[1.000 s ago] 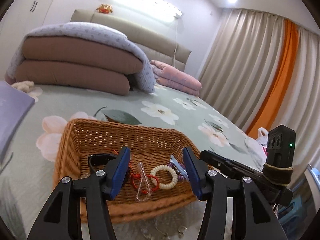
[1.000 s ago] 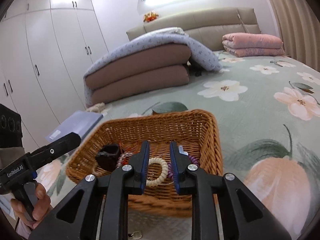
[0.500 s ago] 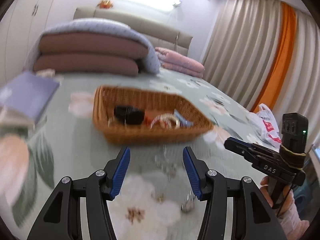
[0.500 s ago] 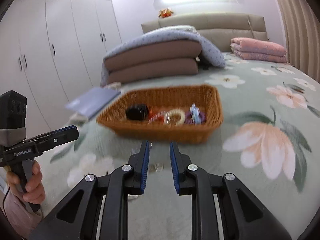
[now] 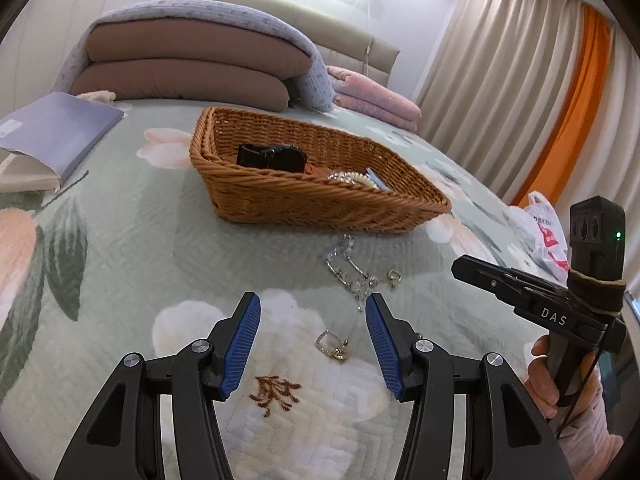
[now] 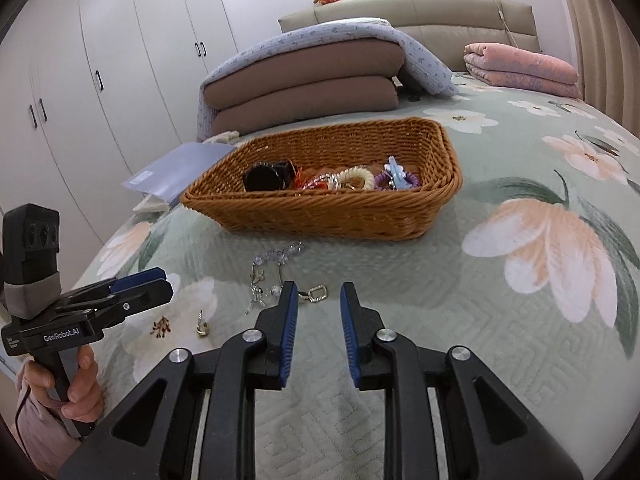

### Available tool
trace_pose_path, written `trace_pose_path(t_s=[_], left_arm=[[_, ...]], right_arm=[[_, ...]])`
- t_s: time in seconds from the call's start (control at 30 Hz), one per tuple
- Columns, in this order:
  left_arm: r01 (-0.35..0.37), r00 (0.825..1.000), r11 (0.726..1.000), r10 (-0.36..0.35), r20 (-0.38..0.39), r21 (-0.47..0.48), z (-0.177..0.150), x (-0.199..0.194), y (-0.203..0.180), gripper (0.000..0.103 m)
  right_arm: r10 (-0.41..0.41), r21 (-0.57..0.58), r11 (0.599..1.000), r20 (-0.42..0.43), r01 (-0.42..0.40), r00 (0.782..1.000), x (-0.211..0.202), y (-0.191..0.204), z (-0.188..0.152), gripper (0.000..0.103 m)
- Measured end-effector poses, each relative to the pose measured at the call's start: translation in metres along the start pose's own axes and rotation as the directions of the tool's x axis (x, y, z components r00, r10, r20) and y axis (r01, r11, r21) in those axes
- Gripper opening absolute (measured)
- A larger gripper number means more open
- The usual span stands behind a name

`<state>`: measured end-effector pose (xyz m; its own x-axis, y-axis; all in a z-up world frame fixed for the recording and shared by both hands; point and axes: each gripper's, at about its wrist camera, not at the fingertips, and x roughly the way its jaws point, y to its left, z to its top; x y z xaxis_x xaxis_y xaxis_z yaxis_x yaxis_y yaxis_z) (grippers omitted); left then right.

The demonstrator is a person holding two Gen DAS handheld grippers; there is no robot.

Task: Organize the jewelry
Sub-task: 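Grasp a small silver clasp with the right tool while the left grasps a silver charm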

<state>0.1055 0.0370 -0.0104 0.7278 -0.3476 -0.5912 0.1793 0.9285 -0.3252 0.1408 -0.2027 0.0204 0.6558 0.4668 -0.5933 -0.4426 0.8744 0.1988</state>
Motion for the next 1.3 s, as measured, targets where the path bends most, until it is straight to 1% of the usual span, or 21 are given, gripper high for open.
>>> trace_pose_path(t_s=[0.07,0.2,0.27,0.4,0.47,0.5,0.53,0.6,0.8,0.9,1.0,1.03,1.1,1.17,1.2,1.3], left_arm=[[-0.002,1.000,1.000,0.002,-0.003,0.015,0.000,0.000,-0.003,0.056],[0.021,0.999,0.998,-0.019,-0.038,0.053,-0.002,0.005,-0.010,0.056],[0.030,0.998,0.997,-0.026,-0.060,0.076,-0.004,0.009,-0.015,0.056],[0.024,0.994,0.993,-0.012,-0.104,0.112,-0.008,0.017,-0.022,0.056],[0.015,0.992,0.993,0.000,-0.125,0.120,-0.009,0.022,-0.024,0.055],[0.011,0.991,0.993,0.006,-0.134,0.121,-0.010,0.024,-0.024,0.054],[0.009,0.990,0.993,0.008,-0.143,0.121,-0.010,0.026,-0.024,0.050],[0.003,0.987,0.993,0.015,-0.158,0.115,-0.011,0.029,-0.022,0.046],[0.008,0.987,0.995,0.009,-0.161,0.103,-0.011,0.030,-0.021,0.044],[-0.007,0.986,0.993,0.028,-0.166,0.122,-0.012,0.032,-0.024,0.044],[-0.034,0.983,0.988,0.060,-0.171,0.153,-0.013,0.035,-0.029,0.044],[-0.043,0.983,0.986,0.071,-0.170,0.162,-0.013,0.035,-0.031,0.042],[-0.062,0.981,0.984,0.092,-0.171,0.169,-0.014,0.037,-0.031,0.034],[-0.070,0.981,0.985,0.097,-0.168,0.159,-0.013,0.036,-0.029,0.026],[-0.071,0.981,0.987,0.095,-0.169,0.144,-0.013,0.036,-0.026,0.020],[-0.048,0.983,0.993,0.065,-0.172,0.106,-0.011,0.034,-0.019,0.019]], right_arm=[[-0.012,-0.008,1.000,0.002,0.012,1.000,0.001,0.002,0.000,0.041],[-0.028,-0.020,0.999,-0.018,0.028,0.999,0.007,0.005,-0.001,0.042],[-0.035,-0.022,0.999,-0.040,0.034,0.999,0.012,0.004,-0.002,0.042],[-0.028,-0.046,0.999,-0.097,0.024,0.995,0.026,0.006,-0.003,0.042],[-0.042,-0.074,0.997,-0.130,0.033,0.991,0.036,0.010,-0.002,0.042],[-0.046,-0.082,0.996,-0.141,0.034,0.989,0.039,0.012,-0.003,0.042],[-0.046,-0.093,0.995,-0.163,0.032,0.986,0.046,0.014,-0.001,0.042],[-0.038,-0.097,0.995,-0.181,0.021,0.983,0.052,0.014,0.000,0.042],[-0.029,-0.078,0.997,-0.188,0.014,0.982,0.060,0.011,0.005,0.042],[-0.046,-0.094,0.995,-0.190,0.029,0.981,0.062,0.014,0.006,0.042],[-0.089,-0.129,0.990,-0.195,0.064,0.977,0.068,0.022,0.006,0.041],[-0.101,-0.138,0.988,-0.194,0.074,0.976,0.069,0.024,0.006,0.041],[-0.117,-0.149,0.985,-0.193,0.089,0.974,0.072,0.026,0.006,0.041],[-0.124,-0.147,0.984,-0.195,0.096,0.973,0.074,0.026,0.007,0.041],[-0.125,-0.144,0.985,-0.193,0.098,0.973,0.074,0.026,0.007,0.039],[-0.134,-0.134,0.985,-0.181,0.110,0.974,0.071,0.023,0.006,0.030]])
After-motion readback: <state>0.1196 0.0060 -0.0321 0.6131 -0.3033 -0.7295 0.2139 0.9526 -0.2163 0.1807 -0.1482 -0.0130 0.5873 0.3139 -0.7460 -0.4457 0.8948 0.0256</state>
